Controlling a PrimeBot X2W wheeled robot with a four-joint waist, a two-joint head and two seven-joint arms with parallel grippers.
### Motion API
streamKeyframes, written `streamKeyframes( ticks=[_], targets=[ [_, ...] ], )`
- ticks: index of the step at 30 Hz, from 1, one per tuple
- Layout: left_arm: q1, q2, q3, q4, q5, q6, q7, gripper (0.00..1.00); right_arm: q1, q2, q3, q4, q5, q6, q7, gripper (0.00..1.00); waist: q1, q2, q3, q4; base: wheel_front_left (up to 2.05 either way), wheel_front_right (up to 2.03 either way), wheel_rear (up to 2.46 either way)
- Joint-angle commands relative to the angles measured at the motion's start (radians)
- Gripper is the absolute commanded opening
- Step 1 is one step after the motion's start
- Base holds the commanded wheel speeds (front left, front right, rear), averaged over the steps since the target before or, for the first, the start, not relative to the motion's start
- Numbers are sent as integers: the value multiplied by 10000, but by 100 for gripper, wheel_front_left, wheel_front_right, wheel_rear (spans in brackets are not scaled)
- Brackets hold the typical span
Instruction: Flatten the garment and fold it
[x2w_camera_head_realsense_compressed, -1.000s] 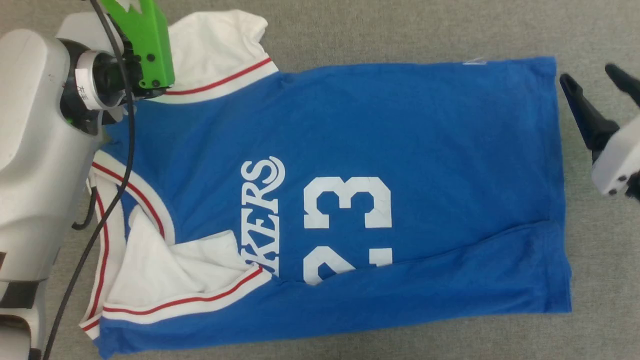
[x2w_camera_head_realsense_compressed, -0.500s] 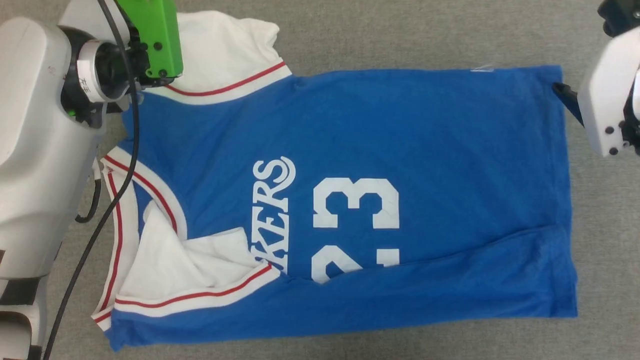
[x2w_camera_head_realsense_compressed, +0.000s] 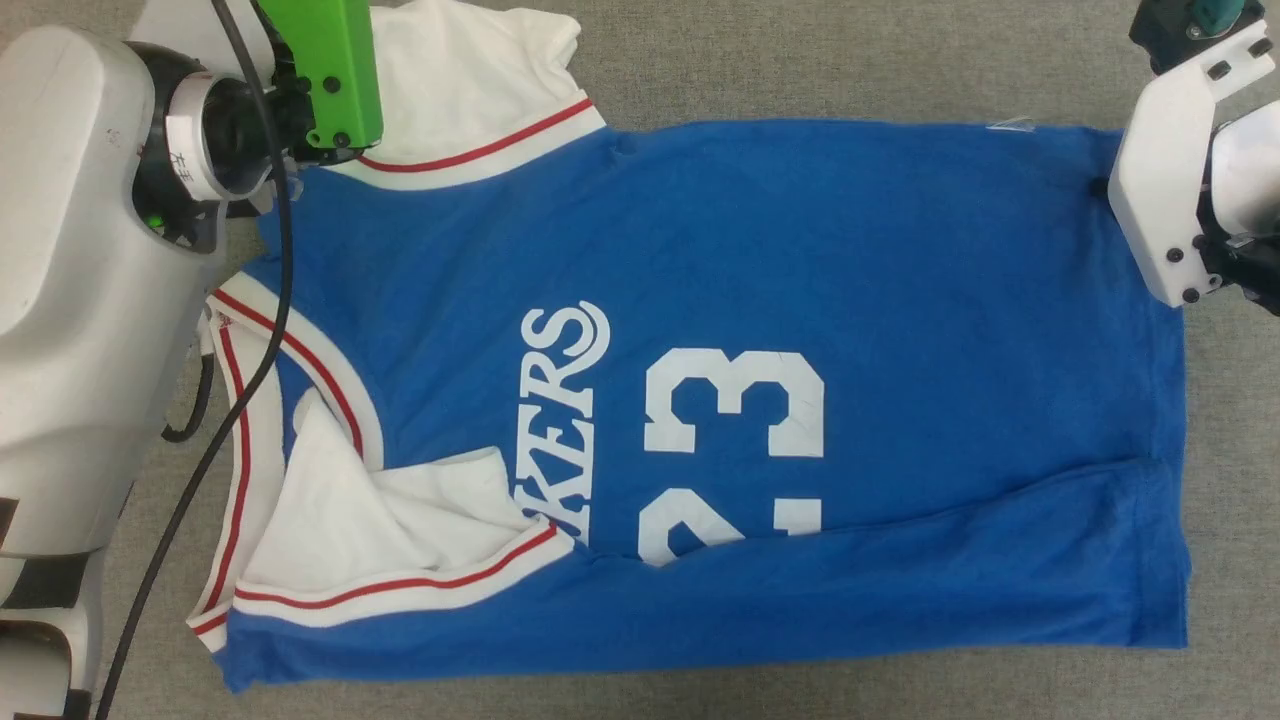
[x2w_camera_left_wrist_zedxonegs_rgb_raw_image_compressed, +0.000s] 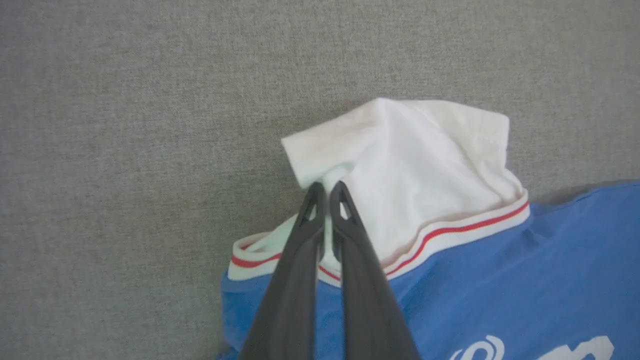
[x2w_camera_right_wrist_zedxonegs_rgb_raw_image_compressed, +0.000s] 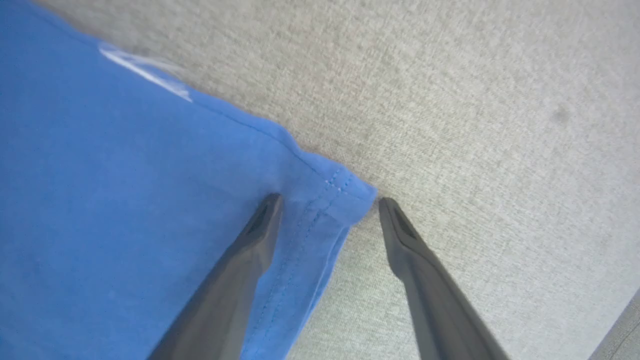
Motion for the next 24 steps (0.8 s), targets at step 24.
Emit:
streamKeyframes(
  ticks=[24],
  targets=[
    [2259, 550, 654, -1071, -922, -708, -1500, 0, 1876, -35, -1196, 164, 854, -11, -2109, 0, 0, 0, -2202, 105, 0, 0, 0]
  ],
)
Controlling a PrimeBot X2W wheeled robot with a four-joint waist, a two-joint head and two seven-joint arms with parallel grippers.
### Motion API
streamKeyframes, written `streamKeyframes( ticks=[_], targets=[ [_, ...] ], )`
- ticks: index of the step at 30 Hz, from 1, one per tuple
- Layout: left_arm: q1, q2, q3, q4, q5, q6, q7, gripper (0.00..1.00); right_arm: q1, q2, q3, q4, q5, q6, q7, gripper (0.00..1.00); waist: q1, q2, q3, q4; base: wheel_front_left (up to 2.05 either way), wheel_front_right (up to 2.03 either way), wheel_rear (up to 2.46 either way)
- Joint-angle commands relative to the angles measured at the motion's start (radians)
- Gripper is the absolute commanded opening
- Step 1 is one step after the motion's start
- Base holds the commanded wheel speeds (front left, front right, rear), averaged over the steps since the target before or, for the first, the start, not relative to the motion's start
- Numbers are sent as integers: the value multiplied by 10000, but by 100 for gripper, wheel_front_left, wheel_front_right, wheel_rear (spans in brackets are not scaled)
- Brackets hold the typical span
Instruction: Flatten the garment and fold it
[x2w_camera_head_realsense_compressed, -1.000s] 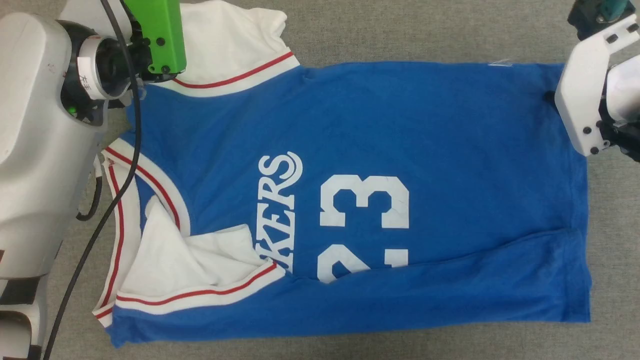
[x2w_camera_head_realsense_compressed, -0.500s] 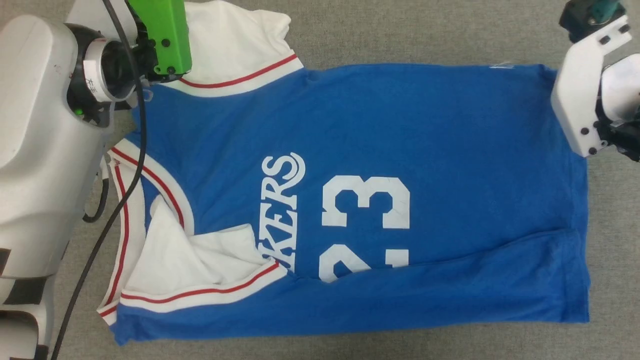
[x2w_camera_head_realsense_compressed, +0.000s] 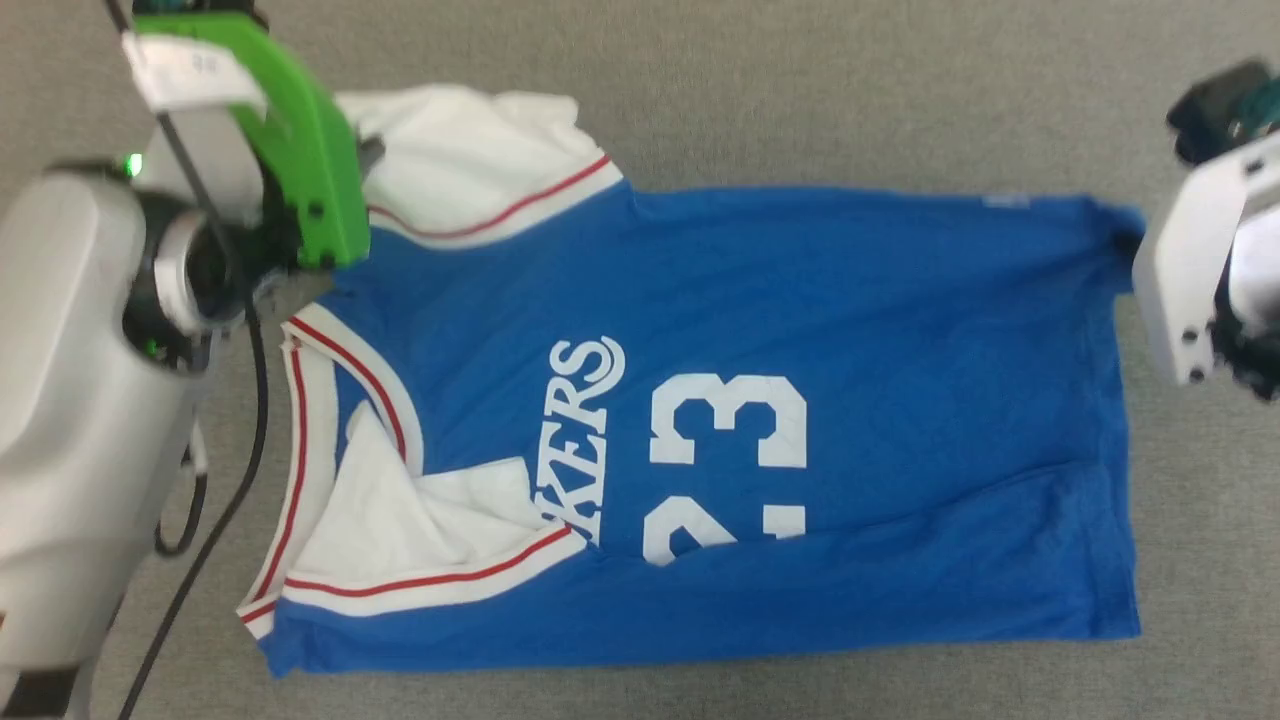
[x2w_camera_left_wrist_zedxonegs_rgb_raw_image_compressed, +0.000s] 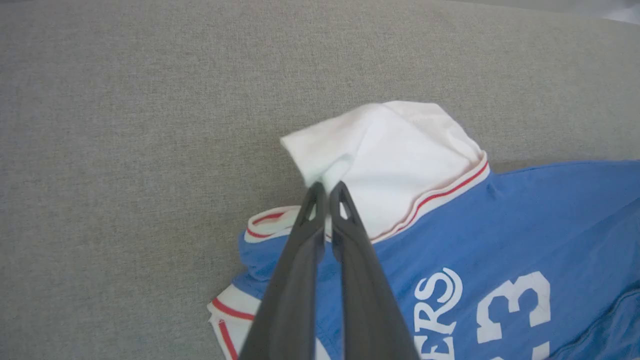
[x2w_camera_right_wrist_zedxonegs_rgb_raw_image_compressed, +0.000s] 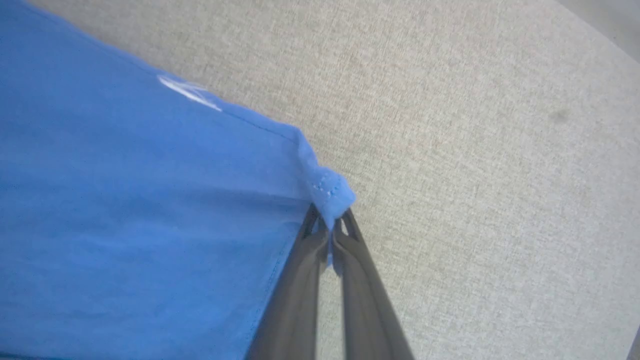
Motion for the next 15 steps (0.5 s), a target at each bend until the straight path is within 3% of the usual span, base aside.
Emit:
streamKeyframes(
  ticks=[1, 15],
  targets=[
    [428, 160, 66, -181, -162, 25, -100, 0, 334, -5, -52, -49, 49, -15, -84, 0, 0, 0, -619, 88, 0, 0, 0],
    [4207, 769, 1106, -2151, -981, 806, -1296, 0, 2417, 355, -324, -185, 169, -15, -249, 0, 0, 0, -1496, 226, 0, 0, 0]
  ],
)
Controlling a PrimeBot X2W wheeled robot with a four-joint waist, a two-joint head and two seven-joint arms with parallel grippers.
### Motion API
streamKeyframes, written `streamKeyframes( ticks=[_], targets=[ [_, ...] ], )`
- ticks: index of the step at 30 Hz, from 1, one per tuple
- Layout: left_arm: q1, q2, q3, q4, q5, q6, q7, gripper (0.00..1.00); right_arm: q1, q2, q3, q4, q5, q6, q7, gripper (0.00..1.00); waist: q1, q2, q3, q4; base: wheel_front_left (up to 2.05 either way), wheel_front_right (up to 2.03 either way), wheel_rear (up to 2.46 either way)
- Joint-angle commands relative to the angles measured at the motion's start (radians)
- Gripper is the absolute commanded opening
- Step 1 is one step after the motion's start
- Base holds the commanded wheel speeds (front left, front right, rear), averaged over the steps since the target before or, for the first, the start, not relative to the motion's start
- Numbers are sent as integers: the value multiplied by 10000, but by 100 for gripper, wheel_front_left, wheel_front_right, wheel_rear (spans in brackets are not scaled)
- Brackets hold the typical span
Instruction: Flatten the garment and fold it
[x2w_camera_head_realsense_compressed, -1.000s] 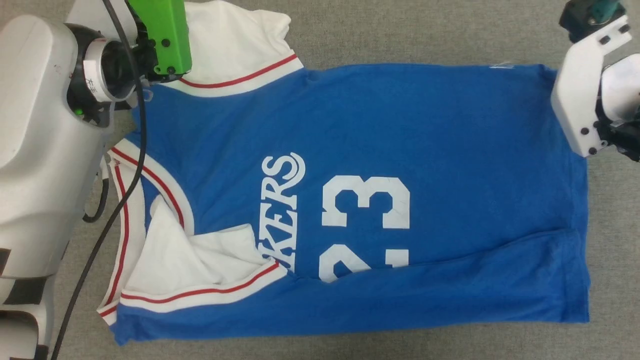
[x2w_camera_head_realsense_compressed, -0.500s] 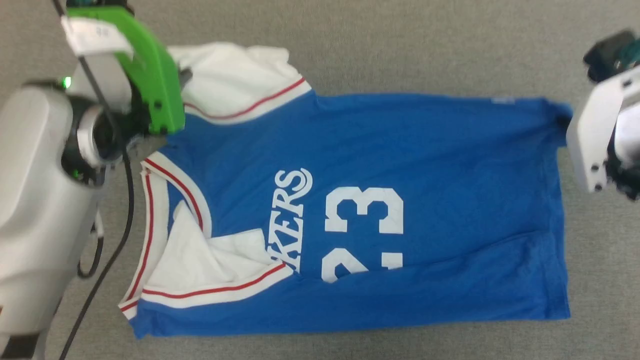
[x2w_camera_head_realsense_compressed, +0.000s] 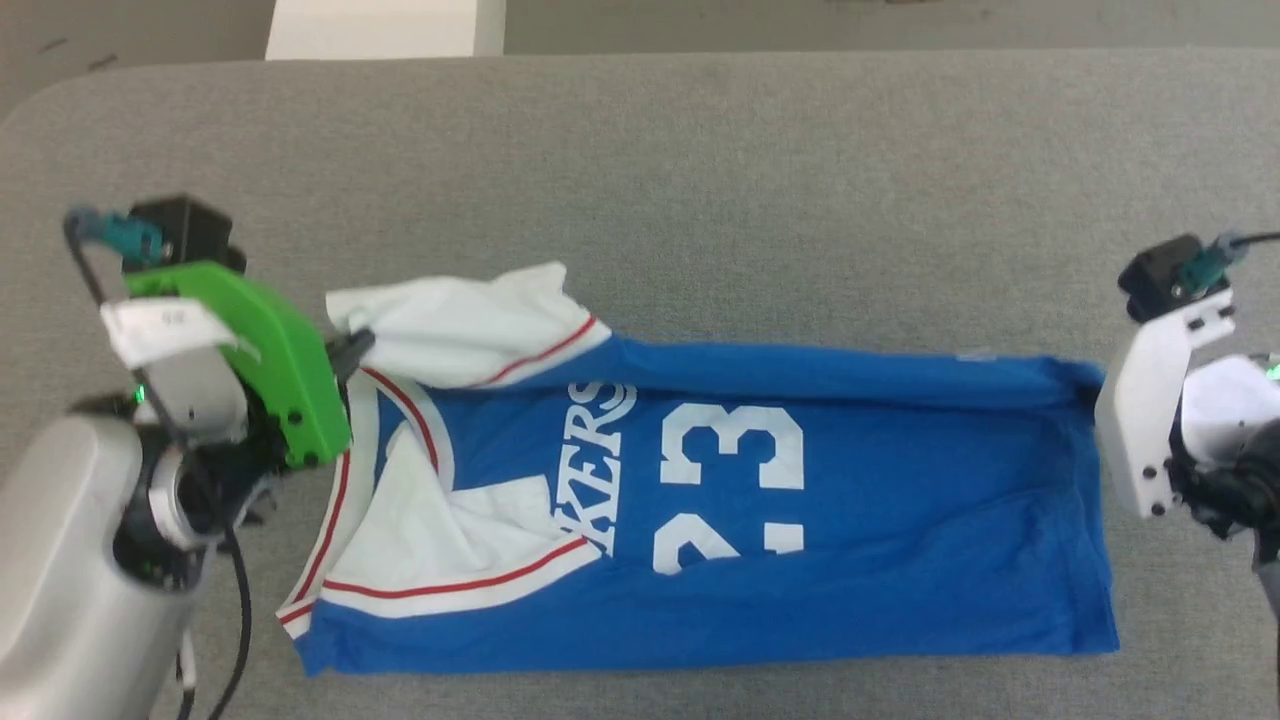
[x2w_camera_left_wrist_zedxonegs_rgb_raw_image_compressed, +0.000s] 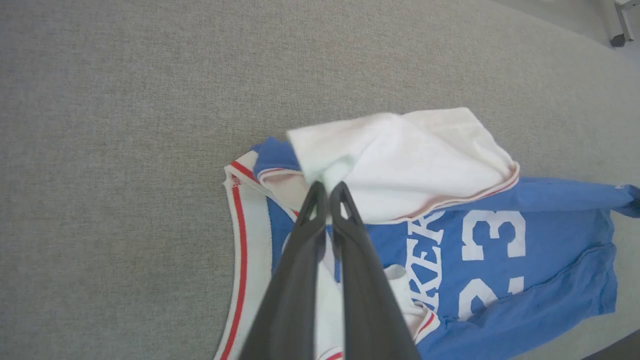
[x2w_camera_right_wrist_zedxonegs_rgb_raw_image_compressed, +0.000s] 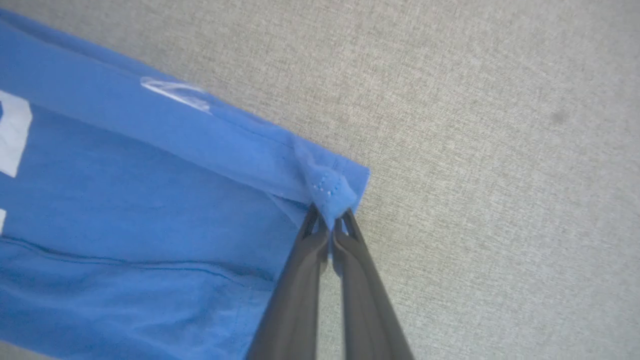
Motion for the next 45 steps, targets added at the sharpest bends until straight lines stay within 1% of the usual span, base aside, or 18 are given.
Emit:
streamKeyframes(
  ticks=[1, 7, 15, 22, 31, 32, 33, 34, 35, 40, 45],
  targets=[
    [416, 111, 98, -167, -39, 130, -155, 0, 260, 89, -50, 8, 63, -15, -26, 0, 1, 0, -155, 84, 0, 0, 0],
    [1946, 137, 460, -874, -286, 470, -683, 0, 924, 223, -208, -18, -10, -15, 64, 0, 1, 0, -356, 146, 0, 0, 0],
    [3726, -87, 844, -1318, -731, 788, -1250, 0, 1664, 374, -347, -150, -106, -15, 309, 0, 1, 0, -435, 136, 0, 0, 0],
    [4576, -283, 809, -773, -967, 882, -1361, 0, 2178, 460, -344, -132, -151, -15, 445, 0, 1, 0, -430, 171, 0, 0, 0],
    [4560, -627, 629, 351, -1108, 700, -1430, 0, 2718, 467, 118, -3, -7, -15, 914, 0, 1, 0, -557, 134, 0, 0, 0],
    [4521, -672, 631, 428, -1112, 673, -1475, 5, 2729, 476, 125, -14, 0, -15, 925, 0, 1, 0, -573, 119, 0, 0, 0],
    [4476, -700, 631, 482, -1091, 635, -1536, 100, 2731, 510, 98, -28, 25, -15, 898, 14, 1, 0, -591, 110, 0, 0, 0],
    [4439, -697, 619, 520, -1058, 609, -1567, 100, 2728, 536, 93, -41, 56, -15, 878, 45, 1, 0, -615, 105, 0, 0, 0],
    [4395, -689, 610, 551, -1027, 586, -1590, 100, 2714, 539, 88, -67, 63, -15, 832, 100, 1, 0, -648, 103, 0, 0, 0],
    [4098, -554, 608, 333, -830, 515, -1666, 100, 2668, 636, -164, -169, 205, -15, 598, 100, 1, 0, -982, 117, 0, 0, 0],
    [3777, -281, 699, -124, -673, 496, -1621, 100, 2670, 712, -486, -567, 369, -15, 473, 100, 1, 0, -1439, 87, 0, 0, 0]
  ],
)
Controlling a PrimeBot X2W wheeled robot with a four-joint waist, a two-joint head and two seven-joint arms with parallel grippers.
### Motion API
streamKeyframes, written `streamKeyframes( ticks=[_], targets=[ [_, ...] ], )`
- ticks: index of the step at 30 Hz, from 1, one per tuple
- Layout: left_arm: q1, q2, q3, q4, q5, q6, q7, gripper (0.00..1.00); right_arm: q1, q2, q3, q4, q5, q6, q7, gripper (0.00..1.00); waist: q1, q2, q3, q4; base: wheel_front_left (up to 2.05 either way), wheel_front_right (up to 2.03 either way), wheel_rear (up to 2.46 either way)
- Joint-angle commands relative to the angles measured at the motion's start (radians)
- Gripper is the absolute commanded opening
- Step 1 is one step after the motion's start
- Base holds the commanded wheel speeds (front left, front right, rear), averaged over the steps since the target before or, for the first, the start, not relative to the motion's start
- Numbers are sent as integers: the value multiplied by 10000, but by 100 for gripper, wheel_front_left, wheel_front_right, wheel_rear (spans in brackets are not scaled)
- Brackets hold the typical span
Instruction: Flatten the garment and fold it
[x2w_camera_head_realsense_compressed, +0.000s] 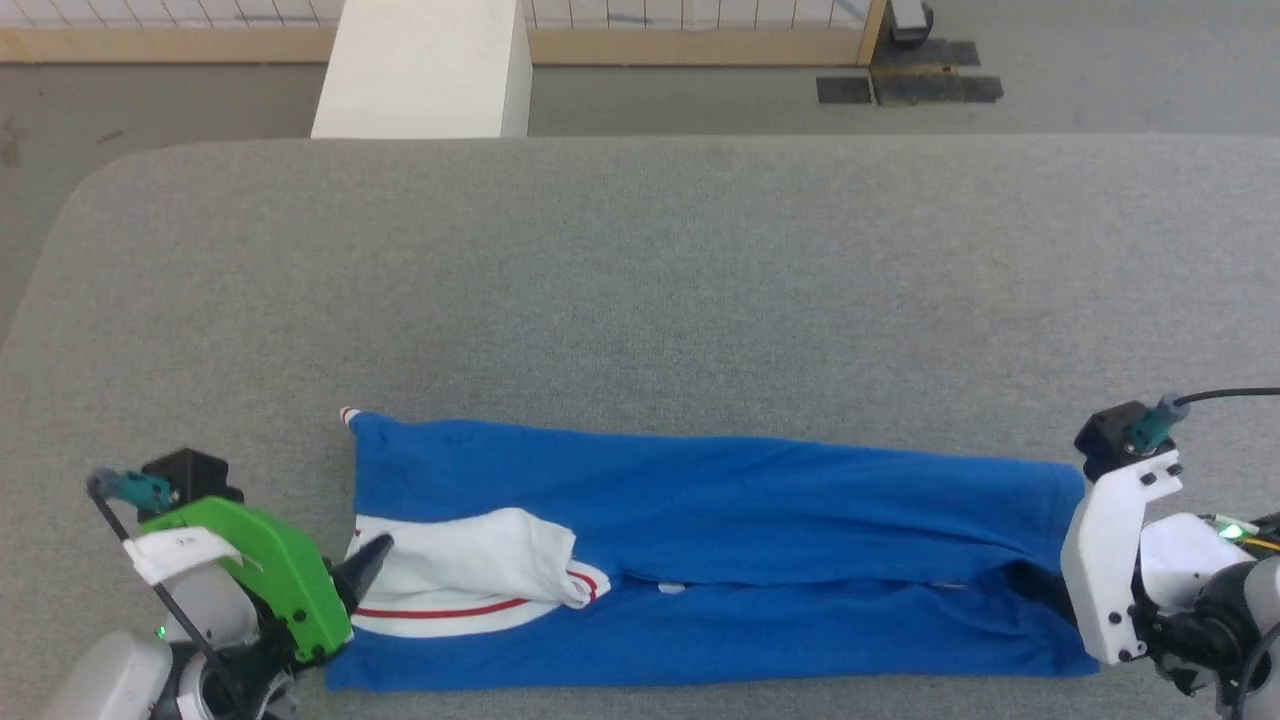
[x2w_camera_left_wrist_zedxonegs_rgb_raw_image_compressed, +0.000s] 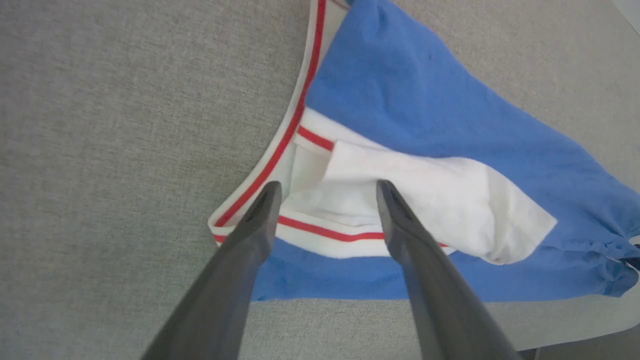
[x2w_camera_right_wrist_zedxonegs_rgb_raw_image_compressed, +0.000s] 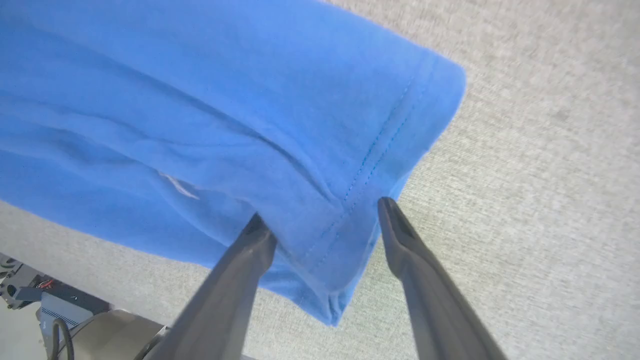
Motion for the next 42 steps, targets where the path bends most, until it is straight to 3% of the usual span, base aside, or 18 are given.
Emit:
streamKeyframes(
  ticks=[1, 7, 20, 28, 35, 42],
  targets=[
    [-250, 79, 91, -138, 45, -60, -34, 100, 101, 50, -113, -156, 113, -13, -95, 100, 1, 0, -313, -31, 0, 0, 0],
    [-691, 170, 407, -638, 291, -285, -598, 100, 125, 237, -814, -831, 233, -13, -253, 100, 1, 0, -759, -142, 0, 0, 0],
    [-1048, -398, 875, -234, 2619, -1196, -5399, 100, 538, 879, -2578, -1219, -24, -13, -1150, 100, 1, 0, -922, -245, 0, 0, 0],
    [-803, -802, 630, 197, 3610, -1508, -7539, 100, 814, 885, -2990, -831, -82, -13, -1278, 100, 1, 0, -525, -201, 0, 0, 0],
    [-658, -1064, 378, 466, 4251, -1604, -8362, 100, 839, 835, -2957, -216, -2, -13, -1267, 100, 1, 0, -142, -150, 0, 0, 0],
    [-526, -1335, 422, 597, 4550, -1677, -8587, 100, 688, 600, -2152, 223, 276, -13, -1092, 100, 1, 0, 184, -147, 0, 0, 0]
  ],
)
